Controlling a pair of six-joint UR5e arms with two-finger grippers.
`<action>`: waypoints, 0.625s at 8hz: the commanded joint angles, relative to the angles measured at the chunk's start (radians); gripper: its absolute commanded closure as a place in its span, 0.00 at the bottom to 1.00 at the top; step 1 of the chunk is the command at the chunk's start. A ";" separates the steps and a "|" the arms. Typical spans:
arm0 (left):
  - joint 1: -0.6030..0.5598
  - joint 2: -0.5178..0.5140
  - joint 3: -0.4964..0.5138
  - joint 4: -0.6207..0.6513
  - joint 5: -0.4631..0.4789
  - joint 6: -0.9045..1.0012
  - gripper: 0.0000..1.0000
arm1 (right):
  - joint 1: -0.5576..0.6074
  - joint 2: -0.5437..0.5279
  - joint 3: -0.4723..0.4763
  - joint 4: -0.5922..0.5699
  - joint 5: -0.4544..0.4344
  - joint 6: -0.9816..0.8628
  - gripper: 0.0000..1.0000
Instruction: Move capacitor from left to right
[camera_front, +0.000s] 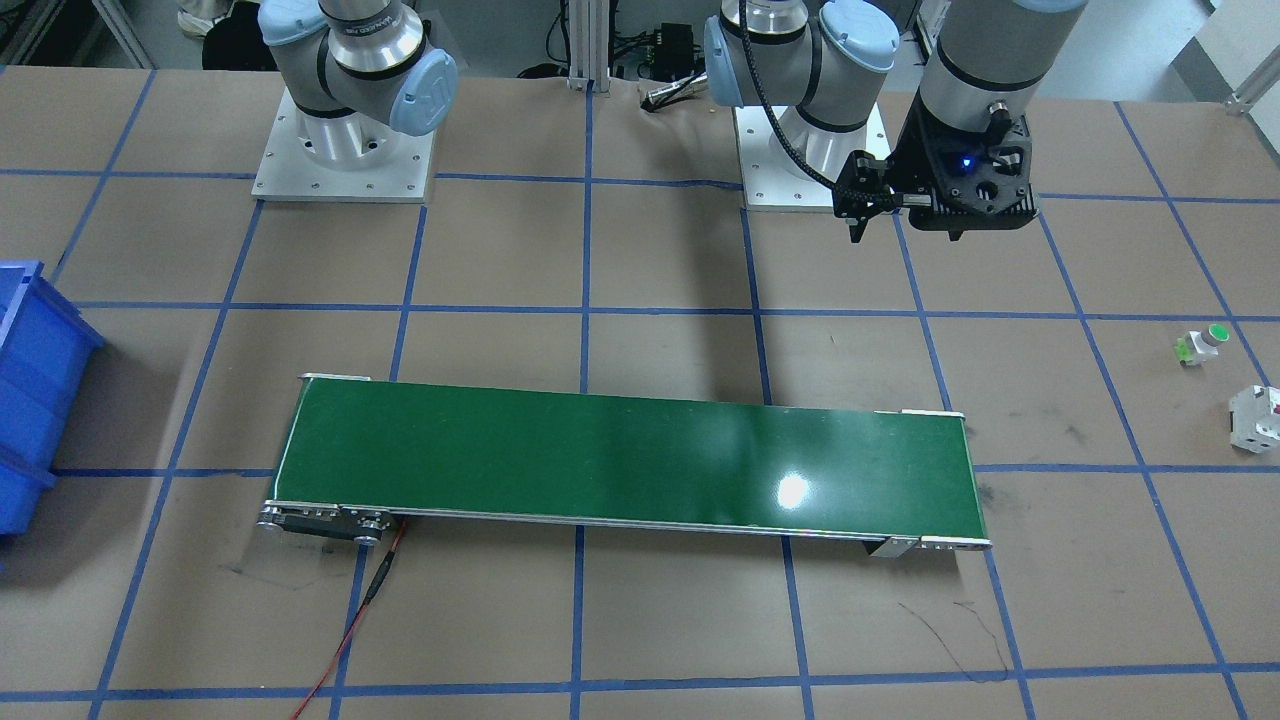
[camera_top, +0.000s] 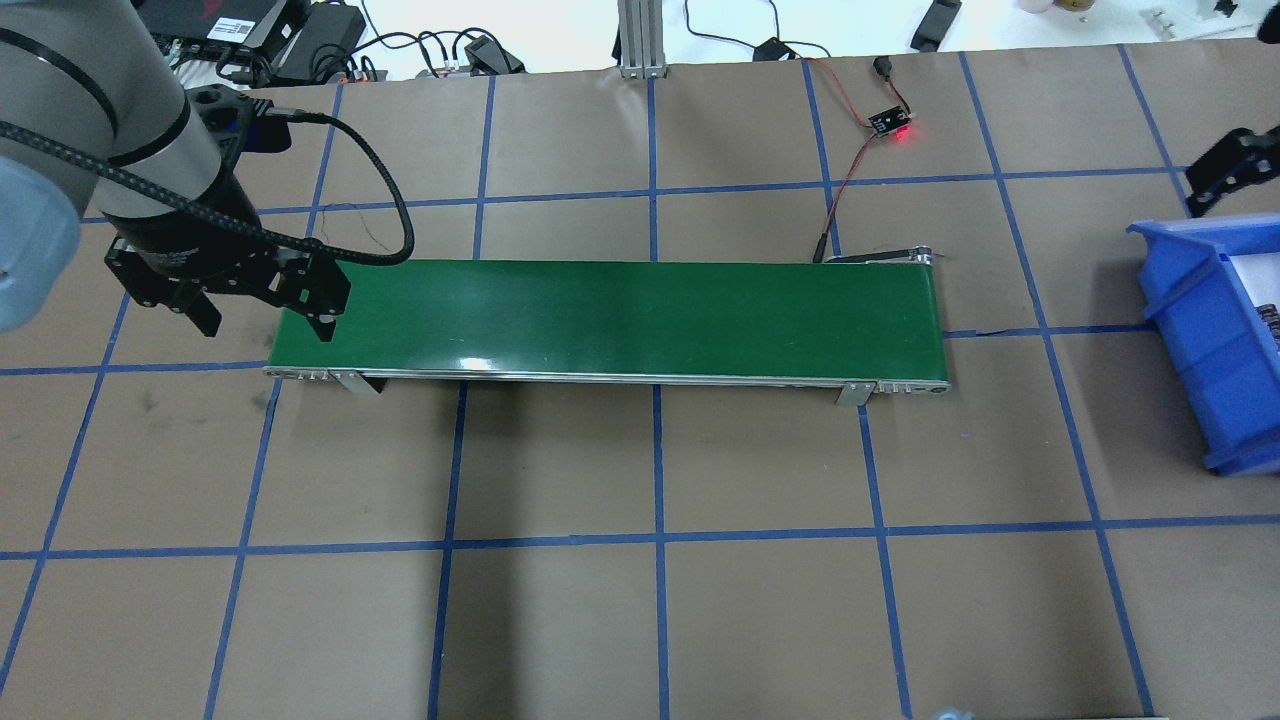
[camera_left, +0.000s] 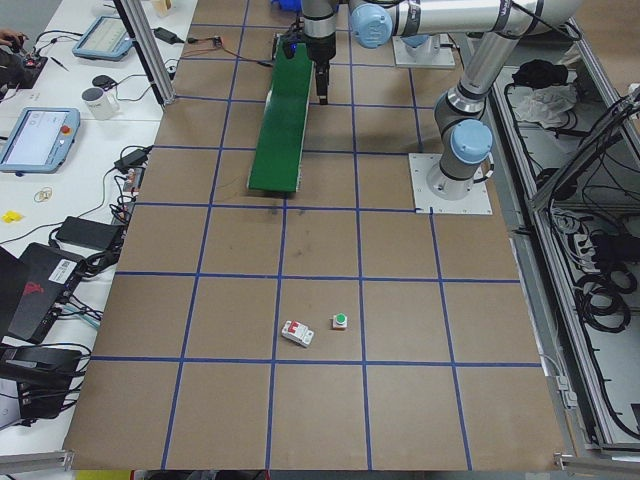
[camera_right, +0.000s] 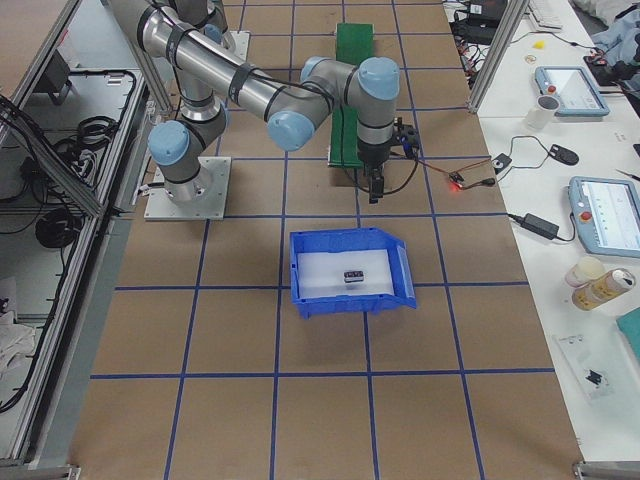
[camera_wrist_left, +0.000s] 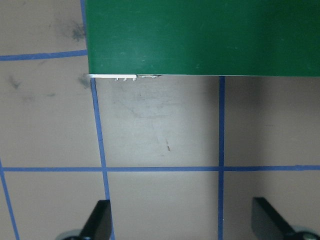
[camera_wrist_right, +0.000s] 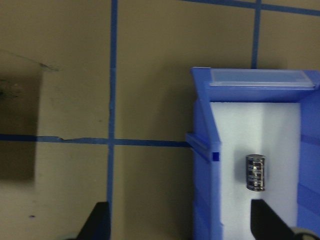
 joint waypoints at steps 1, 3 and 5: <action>-0.039 -0.012 -0.002 0.088 -0.087 0.006 0.00 | 0.213 -0.049 -0.002 0.088 -0.015 0.184 0.00; -0.079 -0.016 -0.002 0.094 -0.077 0.011 0.00 | 0.328 -0.069 -0.002 0.131 -0.011 0.337 0.00; -0.082 -0.023 0.001 0.096 -0.078 0.022 0.00 | 0.446 -0.078 -0.004 0.156 -0.010 0.515 0.00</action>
